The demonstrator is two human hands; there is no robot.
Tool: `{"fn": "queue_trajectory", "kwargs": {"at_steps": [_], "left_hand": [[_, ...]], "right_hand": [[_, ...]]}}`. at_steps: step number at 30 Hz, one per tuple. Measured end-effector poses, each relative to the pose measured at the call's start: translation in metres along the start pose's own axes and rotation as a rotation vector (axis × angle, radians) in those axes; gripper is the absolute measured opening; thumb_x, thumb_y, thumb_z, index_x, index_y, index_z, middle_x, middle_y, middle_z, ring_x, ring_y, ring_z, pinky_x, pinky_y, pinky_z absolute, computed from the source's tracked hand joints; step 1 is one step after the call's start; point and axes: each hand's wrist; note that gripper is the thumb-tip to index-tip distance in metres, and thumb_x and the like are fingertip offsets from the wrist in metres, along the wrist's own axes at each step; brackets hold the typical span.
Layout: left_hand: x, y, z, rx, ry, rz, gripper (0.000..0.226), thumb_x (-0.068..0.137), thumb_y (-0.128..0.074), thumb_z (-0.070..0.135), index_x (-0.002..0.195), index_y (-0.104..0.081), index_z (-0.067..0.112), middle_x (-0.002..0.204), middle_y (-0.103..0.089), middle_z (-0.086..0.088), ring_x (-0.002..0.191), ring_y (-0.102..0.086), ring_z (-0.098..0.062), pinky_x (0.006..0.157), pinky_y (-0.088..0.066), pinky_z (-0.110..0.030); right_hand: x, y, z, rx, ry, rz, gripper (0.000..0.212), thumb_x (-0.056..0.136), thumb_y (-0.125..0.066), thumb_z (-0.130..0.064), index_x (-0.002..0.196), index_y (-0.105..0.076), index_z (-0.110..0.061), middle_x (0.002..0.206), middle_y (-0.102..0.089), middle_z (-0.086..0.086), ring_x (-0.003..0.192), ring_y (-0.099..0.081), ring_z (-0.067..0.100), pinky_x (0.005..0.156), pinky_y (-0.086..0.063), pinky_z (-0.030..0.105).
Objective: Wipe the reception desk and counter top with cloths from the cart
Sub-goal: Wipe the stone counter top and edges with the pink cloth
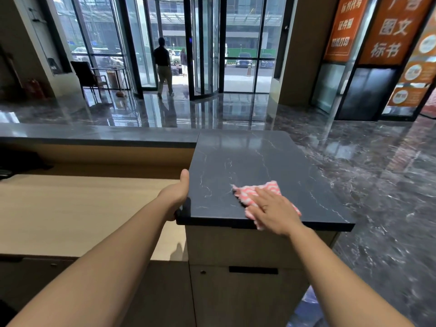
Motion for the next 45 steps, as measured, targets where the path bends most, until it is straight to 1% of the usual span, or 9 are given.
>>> {"fn": "queue_trajectory", "kwargs": {"at_steps": [8, 14, 20, 24, 28, 31, 34, 38, 45], "left_hand": [[-0.003, -0.001, -0.009, -0.011, -0.032, 0.064, 0.089, 0.086, -0.016, 0.078, 0.136, -0.044, 0.009, 0.139, -0.047, -0.014, 0.118, -0.050, -0.036, 0.101, -0.045, -0.047], [-0.007, 0.000, -0.020, -0.170, -0.047, 0.097, 0.062, 0.094, -0.020, 0.068, 0.104, -0.045, 0.012, 0.092, -0.054, -0.007, 0.079, -0.055, -0.019, 0.071, -0.049, -0.029], [-0.020, 0.008, -0.036, -0.288, -0.097, 0.192, 0.071, 0.095, -0.022, 0.066, 0.122, -0.053, 0.007, 0.117, -0.059, -0.013, 0.102, -0.056, -0.026, 0.084, -0.047, -0.037], [-0.032, 0.007, -0.033, -0.038, -0.368, 0.422, 0.058, 0.101, -0.023, 0.050, 0.077, -0.056, 0.008, 0.080, -0.059, -0.009, 0.076, -0.055, -0.021, 0.067, -0.043, -0.034], [-0.035, 0.006, -0.035, 0.149, -0.441, 0.460, 0.064, 0.100, -0.020, 0.053, 0.057, -0.049, 0.015, 0.064, -0.056, -0.005, 0.063, -0.052, -0.017, 0.058, -0.041, -0.030], [-0.029, 0.001, -0.039, 0.314, -0.343, 0.385, 0.080, 0.094, -0.009, 0.065, 0.070, -0.064, 0.013, 0.078, -0.068, -0.010, 0.078, -0.064, -0.022, 0.080, -0.054, -0.039], [-0.020, -0.005, -0.038, 0.167, -0.219, 0.223, 0.085, 0.093, -0.007, 0.067, 0.091, -0.069, 0.010, 0.090, -0.070, -0.013, 0.087, -0.066, -0.023, 0.089, -0.053, -0.040], [-0.014, -0.004, -0.025, -0.105, -0.087, 0.087, 0.075, 0.095, -0.014, 0.066, 0.118, -0.061, 0.012, 0.101, -0.062, -0.005, 0.081, -0.056, -0.012, 0.078, -0.041, -0.027], [0.031, 0.005, -0.004, -0.120, -0.092, -0.025, 0.075, 0.096, -0.016, 0.065, 0.129, -0.058, 0.012, 0.116, -0.066, -0.008, 0.090, -0.060, -0.012, 0.065, -0.039, -0.023]], "right_hand": [[0.003, -0.006, -0.014, 0.000, -0.262, 0.066, 0.048, 0.103, -0.022, -0.042, 0.151, -0.027, -0.036, 0.163, -0.012, -0.001, 0.150, -0.006, 0.023, 0.118, -0.006, 0.043], [0.016, -0.029, -0.100, 0.021, -0.088, 0.096, 0.047, 0.103, -0.024, -0.043, 0.149, -0.027, -0.031, 0.163, -0.014, 0.002, 0.150, -0.007, 0.029, 0.119, -0.006, 0.047], [0.029, -0.039, -0.157, 0.024, 0.104, 0.049, 0.045, 0.104, -0.026, -0.042, 0.148, -0.027, -0.031, 0.163, -0.012, 0.003, 0.150, -0.005, 0.029, 0.119, -0.005, 0.049], [0.036, -0.034, -0.163, 0.002, 0.227, -0.070, 0.052, 0.103, -0.030, -0.041, 0.153, -0.018, -0.032, 0.164, -0.004, 0.002, 0.151, 0.003, 0.028, 0.120, 0.001, 0.049], [0.033, -0.018, -0.153, 0.254, 0.296, -0.084, 0.044, 0.100, -0.038, -0.031, 0.143, -0.036, -0.023, 0.151, -0.035, 0.005, 0.135, -0.038, 0.029, 0.108, -0.036, 0.041], [0.031, -0.010, -0.139, 0.319, 0.301, -0.039, 0.036, 0.100, -0.039, -0.029, 0.132, -0.050, -0.016, 0.145, -0.039, 0.006, 0.123, -0.047, 0.025, 0.097, -0.043, 0.038], [0.037, -0.013, -0.130, 0.211, 0.321, -0.079, 0.032, 0.101, -0.040, -0.028, 0.126, -0.056, -0.015, 0.135, -0.045, 0.005, 0.117, -0.049, 0.022, 0.092, -0.046, 0.037], [0.050, -0.013, -0.136, 0.135, 0.312, -0.110, 0.036, 0.102, -0.041, -0.031, 0.134, -0.050, -0.017, 0.141, -0.043, 0.008, 0.123, -0.046, 0.022, 0.096, -0.047, 0.039], [0.100, -0.017, -0.135, 0.060, 0.295, -0.091, 0.035, 0.103, -0.038, -0.026, 0.135, -0.045, -0.015, 0.138, -0.040, 0.008, 0.127, -0.038, 0.024, 0.090, -0.042, 0.040]]}}
Point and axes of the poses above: each hand's wrist, its own x-axis towards the middle knuckle, its own y-axis out of the back of the hand, z = x × y
